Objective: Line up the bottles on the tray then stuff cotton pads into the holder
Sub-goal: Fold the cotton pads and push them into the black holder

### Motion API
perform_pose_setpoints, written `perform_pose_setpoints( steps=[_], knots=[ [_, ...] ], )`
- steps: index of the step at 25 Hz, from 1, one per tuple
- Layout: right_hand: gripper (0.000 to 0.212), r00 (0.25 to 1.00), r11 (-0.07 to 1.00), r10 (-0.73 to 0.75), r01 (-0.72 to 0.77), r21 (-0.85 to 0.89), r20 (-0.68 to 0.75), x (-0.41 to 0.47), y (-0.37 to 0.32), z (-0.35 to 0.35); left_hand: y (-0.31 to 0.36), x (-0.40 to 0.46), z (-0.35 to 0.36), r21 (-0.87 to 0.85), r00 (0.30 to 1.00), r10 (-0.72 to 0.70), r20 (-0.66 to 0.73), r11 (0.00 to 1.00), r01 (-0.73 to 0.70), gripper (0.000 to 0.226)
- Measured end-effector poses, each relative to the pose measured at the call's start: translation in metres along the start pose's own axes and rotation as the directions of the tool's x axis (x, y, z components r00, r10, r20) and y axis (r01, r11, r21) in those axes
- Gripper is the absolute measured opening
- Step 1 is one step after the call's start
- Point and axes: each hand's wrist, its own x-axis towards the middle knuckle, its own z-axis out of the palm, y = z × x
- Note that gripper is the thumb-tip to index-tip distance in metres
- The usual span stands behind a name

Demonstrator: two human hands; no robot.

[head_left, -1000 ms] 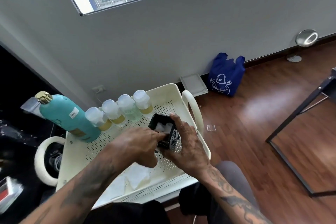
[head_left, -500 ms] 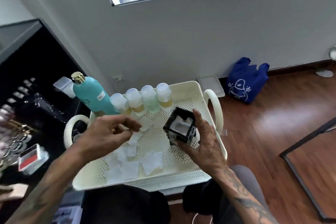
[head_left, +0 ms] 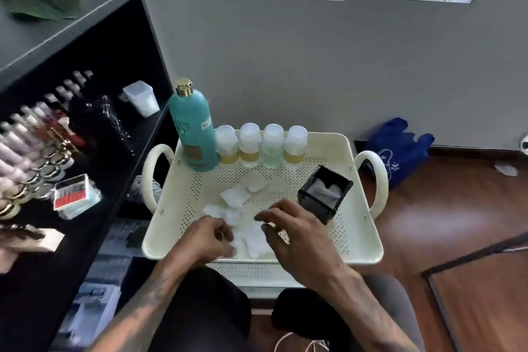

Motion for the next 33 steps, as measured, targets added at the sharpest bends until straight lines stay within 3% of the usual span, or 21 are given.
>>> perform_pose_setpoints(
  steps=[3,6,11,16,21,23,27,33],
  knots=[
    [0.035,0.889,0.944,0.156,-0.005,-0.331,0.43,0.042,0.001,0.031,0.0,-0.007,-0.002,-0.027,1.0,0.028,-0.013,0.999,-0.028,0.025],
    [0.036,0.823,0.91,0.203,0.042,-0.413,0.531,0.055,0.012,0.049,0.001,-0.007,-0.002,-0.049,1.0,0.028,-0.008,0.998,-0.029,0.024],
    [0.015,0.862,0.918,0.129,0.083,-0.387,0.49,0.049,0.024,0.058,0.0,-0.005,-0.001,-0.057,0.999,0.035,0.003,0.998,-0.035,0.025],
    [0.026,0.92,0.958,0.056,0.06,-0.279,0.389,0.035,0.027,0.058,-0.001,-0.005,-0.001,-0.069,0.999,0.039,0.007,0.997,-0.038,0.026],
    [0.011,0.962,0.971,0.008,0.058,-0.231,0.274,0.029,0.027,0.05,-0.001,-0.004,0.0,-0.087,0.999,0.043,0.015,0.995,-0.042,0.026],
    [0.012,0.972,0.976,0.026,0.026,-0.217,0.232,0.027,0.028,0.048,-0.001,-0.005,0.0,-0.093,0.999,0.042,0.017,0.995,-0.04,0.025],
    [0.018,0.958,0.978,0.205,-0.193,-0.079,0.202,0.03,0.027,0.039,-0.002,-0.004,0.0,-0.101,0.999,0.038,0.014,0.994,-0.036,0.025],
    [0.008,0.974,0.983,0.159,-0.14,-0.123,0.164,0.023,0.027,0.035,-0.002,-0.003,0.001,-0.082,0.999,0.031,-0.008,0.996,-0.032,0.026]
  ],
)
